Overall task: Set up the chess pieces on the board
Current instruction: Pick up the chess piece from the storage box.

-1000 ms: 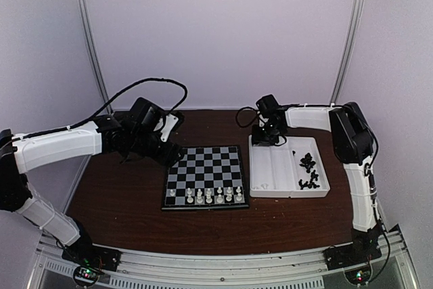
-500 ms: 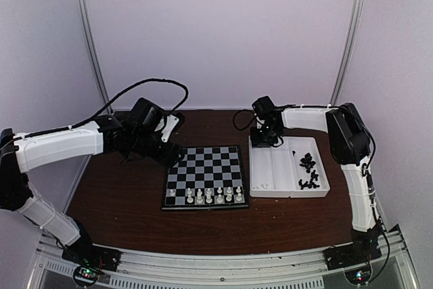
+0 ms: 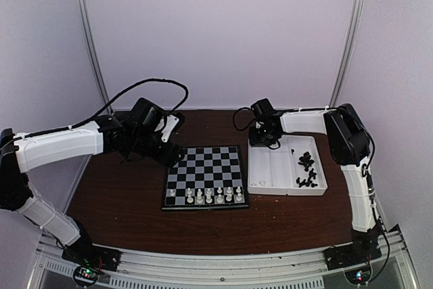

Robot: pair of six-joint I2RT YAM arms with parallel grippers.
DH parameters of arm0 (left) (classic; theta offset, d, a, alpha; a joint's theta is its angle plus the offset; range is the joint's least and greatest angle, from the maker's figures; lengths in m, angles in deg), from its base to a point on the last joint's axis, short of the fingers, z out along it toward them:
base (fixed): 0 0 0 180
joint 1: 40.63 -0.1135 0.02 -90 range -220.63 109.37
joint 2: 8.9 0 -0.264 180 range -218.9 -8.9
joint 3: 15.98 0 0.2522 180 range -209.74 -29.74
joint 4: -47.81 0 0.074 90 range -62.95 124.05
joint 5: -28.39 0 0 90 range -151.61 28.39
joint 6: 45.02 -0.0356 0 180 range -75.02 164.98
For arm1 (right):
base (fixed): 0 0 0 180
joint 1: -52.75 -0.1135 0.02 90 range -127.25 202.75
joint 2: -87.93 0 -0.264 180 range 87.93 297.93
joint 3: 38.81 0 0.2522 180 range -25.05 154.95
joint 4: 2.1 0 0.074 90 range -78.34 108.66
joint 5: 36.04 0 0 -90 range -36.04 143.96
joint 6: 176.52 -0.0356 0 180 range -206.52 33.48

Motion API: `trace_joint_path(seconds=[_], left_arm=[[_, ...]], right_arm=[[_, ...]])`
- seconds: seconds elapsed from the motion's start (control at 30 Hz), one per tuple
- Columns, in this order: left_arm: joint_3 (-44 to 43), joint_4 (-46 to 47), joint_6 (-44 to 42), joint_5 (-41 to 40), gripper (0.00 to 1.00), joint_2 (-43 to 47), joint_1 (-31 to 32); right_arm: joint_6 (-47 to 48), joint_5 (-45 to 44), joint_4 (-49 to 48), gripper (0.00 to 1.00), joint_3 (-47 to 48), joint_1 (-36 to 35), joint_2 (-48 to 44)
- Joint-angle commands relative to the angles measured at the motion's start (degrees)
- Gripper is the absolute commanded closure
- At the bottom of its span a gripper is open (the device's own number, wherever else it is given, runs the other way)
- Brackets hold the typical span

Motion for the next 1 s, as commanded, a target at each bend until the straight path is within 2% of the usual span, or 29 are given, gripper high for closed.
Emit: trace_joint_path(seconds=[0.0, 0.23, 0.6, 0.97], left_arm=[[-1.6, 0.74, 0.29, -0.35, 0.35, -0.19, -0.46], [-1.56, 0.78, 0.31, 0.01, 0.35, -0.12, -0.46], [-0.92, 0.96, 0.36, 0.03, 0.35, 0.49, -0.46], [-0.3, 1.22, 0.3, 0.02, 0.35, 1.0, -0.46]], right_arm=[[-2.63, -5.48, -4.1, 0.61, -2.52, -1.13, 0.18], [-4.45, -9.4, -11.82, 0.64, -6.92, -1.81, -0.62], [-4.03, -8.71, -9.8, 0.72, -6.08, -2.02, -1.4], [-2.93, -4.75, -10.07, 0.73, -12.91, -2.01, -8.91]])
